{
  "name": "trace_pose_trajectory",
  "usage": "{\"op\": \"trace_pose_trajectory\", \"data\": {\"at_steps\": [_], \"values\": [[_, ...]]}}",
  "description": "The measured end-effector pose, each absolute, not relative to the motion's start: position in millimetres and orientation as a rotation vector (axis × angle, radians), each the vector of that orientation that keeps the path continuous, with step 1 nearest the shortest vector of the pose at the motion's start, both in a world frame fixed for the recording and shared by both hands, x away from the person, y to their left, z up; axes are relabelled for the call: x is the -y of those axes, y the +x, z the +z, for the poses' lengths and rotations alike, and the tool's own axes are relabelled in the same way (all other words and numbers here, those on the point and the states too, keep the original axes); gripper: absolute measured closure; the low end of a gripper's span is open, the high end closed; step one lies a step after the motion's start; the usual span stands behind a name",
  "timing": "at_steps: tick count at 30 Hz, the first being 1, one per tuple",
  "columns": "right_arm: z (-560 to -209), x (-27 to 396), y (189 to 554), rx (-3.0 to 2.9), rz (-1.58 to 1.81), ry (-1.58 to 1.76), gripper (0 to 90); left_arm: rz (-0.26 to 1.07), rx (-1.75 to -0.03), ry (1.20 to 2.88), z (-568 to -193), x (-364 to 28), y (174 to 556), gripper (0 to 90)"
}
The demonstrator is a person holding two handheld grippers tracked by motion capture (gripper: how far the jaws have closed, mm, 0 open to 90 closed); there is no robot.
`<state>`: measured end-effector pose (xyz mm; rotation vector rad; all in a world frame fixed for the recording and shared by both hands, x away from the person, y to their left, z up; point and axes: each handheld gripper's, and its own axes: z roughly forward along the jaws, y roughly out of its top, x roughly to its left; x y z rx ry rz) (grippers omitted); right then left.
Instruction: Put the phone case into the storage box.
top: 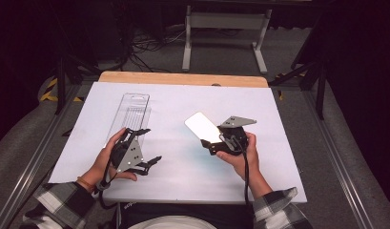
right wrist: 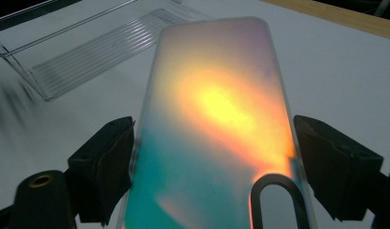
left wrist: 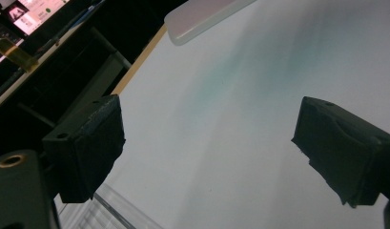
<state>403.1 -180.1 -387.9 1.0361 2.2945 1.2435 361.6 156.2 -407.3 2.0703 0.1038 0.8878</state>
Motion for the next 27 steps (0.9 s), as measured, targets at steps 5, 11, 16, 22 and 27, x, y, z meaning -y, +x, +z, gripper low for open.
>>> {"op": "trace_pose_trajectory", "data": {"at_steps": [5,11,16,22,27], "values": [[-388,176,402,-2.312,1.257,1.035,17.2,0.938,-0.068,2.08,-409,-148,359,12.6],[-390,168,401,-2.338,1.276,1.029,17.2,1.008,-0.03,2.084,-411,-137,357,13.8],[-391,161,400,-2.358,1.276,1.021,17.2,1.056,0.002,2.096,-414,-129,355,14.6],[-392,154,400,-2.374,1.285,1.026,17.2,1.109,0.042,2.104,-419,-120,354,16.4],[-393,147,400,-2.389,1.294,1.019,17.2,1.165,0.102,2.098,-427,-105,350,18.3]]}}
